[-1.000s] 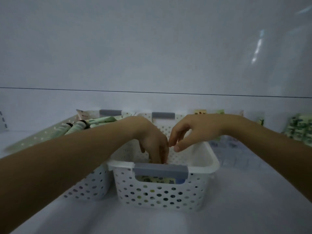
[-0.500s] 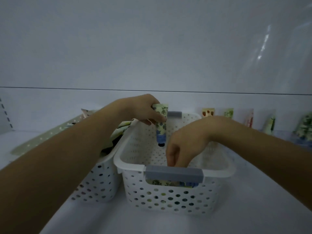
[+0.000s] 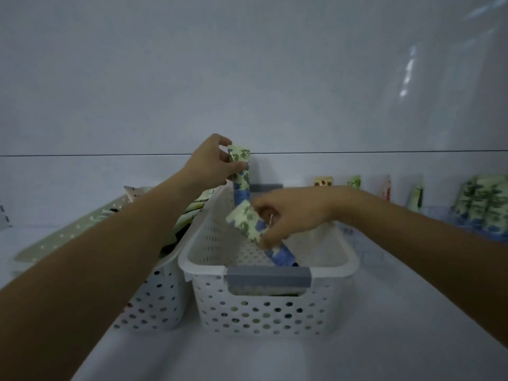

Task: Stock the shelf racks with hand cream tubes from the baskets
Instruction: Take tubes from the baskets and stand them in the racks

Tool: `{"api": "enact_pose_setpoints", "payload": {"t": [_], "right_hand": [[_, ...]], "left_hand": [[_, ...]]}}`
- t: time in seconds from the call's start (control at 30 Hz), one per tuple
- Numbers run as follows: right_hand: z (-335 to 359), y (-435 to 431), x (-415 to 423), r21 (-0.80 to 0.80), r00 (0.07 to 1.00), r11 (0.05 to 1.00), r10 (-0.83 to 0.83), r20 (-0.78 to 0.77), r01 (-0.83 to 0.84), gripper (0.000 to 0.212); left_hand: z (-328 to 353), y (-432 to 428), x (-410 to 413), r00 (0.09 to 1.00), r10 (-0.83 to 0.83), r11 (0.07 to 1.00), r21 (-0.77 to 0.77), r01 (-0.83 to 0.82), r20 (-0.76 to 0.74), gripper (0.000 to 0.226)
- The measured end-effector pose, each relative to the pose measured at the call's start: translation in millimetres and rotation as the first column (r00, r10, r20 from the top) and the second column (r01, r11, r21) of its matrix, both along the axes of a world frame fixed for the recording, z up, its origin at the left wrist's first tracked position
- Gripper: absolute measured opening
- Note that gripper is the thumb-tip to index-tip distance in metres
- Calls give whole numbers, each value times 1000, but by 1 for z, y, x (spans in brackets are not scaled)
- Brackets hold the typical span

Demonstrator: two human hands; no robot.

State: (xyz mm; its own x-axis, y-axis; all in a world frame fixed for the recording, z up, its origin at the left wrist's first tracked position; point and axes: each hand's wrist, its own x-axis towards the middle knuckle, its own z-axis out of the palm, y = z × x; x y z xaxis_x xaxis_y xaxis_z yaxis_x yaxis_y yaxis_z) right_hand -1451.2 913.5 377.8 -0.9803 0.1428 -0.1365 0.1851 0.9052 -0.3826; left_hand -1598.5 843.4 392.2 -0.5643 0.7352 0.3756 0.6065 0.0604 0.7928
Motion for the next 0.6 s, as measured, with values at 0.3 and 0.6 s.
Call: {"api": "enact_pose_setpoints", "payload": {"t": [0.3,0.6], "right_hand": [[25,26,51,-516,748,852,-396,-532,84,13],[33,55,122,-627,592,773,-549,-591,91,36]], "left_hand": [[23,2,24,999,-4,995,100,7,-34,49],[53,38,109,981,-172,976,118,182,-91,21]]}}
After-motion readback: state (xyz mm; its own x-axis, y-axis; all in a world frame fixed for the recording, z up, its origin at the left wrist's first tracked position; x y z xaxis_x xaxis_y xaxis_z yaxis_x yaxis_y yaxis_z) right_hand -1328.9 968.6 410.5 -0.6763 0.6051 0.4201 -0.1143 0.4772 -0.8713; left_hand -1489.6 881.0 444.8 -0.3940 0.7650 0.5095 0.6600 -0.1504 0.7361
